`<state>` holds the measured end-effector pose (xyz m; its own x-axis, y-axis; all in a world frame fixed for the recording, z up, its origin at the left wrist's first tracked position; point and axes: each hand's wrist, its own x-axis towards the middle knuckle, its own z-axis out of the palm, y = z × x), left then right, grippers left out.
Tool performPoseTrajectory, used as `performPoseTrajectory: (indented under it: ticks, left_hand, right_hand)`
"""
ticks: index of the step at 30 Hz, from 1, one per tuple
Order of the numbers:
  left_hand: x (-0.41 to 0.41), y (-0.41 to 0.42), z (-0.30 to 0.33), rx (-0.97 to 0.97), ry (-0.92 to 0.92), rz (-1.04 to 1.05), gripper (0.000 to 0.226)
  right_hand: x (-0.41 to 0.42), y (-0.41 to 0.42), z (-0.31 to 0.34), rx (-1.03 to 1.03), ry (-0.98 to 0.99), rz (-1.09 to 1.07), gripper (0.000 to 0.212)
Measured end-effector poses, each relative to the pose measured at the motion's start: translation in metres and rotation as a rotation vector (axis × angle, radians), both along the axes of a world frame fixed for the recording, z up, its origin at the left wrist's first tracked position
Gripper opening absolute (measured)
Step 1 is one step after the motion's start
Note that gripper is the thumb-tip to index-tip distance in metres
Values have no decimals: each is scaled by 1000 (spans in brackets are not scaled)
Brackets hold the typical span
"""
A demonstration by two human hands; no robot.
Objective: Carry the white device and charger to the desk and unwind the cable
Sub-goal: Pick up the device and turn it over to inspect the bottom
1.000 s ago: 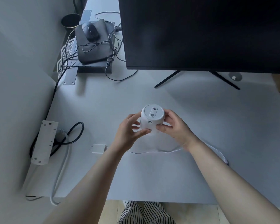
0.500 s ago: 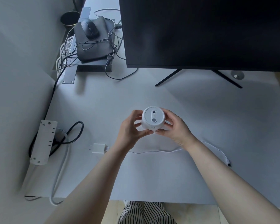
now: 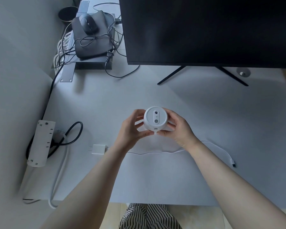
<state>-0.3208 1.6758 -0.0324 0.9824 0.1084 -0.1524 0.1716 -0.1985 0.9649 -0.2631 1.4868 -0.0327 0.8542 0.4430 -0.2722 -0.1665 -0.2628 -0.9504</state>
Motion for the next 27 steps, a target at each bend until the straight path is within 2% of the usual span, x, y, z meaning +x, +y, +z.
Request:
performPoseTrajectory:
  ticks: [27]
  left_hand:
    - [-1, -1, 0, 24, -39, -16, 64]
  right_hand:
    - [0, 1, 0, -33, -23, 2, 78]
